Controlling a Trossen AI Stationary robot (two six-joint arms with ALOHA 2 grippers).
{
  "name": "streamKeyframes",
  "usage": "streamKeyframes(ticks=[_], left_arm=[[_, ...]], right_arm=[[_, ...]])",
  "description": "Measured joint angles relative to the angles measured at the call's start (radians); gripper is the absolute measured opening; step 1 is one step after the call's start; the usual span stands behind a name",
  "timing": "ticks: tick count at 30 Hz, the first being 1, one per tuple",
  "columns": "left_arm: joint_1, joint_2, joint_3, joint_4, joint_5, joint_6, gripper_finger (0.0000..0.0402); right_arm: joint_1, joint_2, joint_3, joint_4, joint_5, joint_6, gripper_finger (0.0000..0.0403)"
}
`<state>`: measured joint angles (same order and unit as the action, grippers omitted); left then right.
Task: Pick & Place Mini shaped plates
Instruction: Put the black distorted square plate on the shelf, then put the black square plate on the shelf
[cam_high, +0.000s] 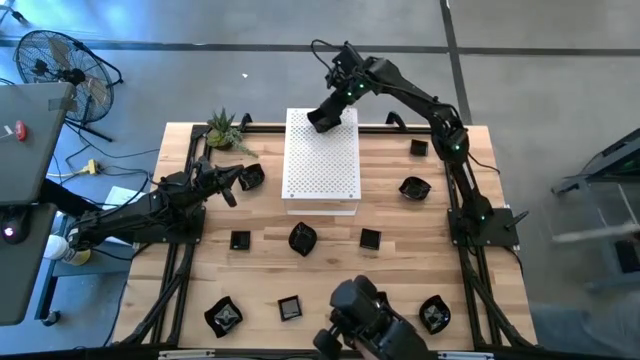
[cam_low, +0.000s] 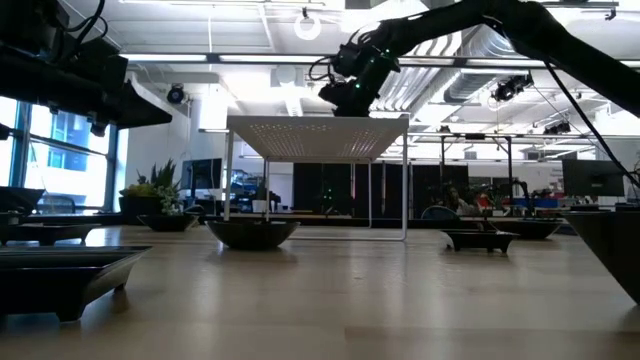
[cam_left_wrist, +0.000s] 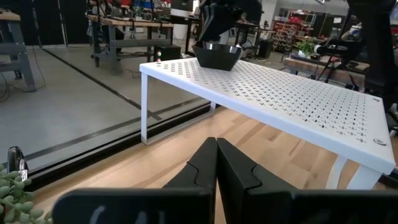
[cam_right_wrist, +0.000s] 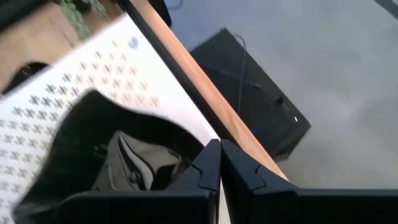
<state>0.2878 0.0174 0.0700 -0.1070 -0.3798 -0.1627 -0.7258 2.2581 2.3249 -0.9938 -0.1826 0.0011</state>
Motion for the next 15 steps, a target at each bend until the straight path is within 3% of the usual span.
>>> streamKeyframes(ticks=[9, 15], left_arm=[[0.0, 0.0, 0.0, 0.0, 0.0, 0.0, 0.0001], [0.0, 0.0, -0.003, 0.028, 0.007, -0.086, 0.0001]], right_arm=[[0.0, -0.006, 0.0, 0.059, -0.049, -0.033, 0.0002], [0.022, -0.093, 0.001, 0.043, -0.032, -0.103, 0.0001]])
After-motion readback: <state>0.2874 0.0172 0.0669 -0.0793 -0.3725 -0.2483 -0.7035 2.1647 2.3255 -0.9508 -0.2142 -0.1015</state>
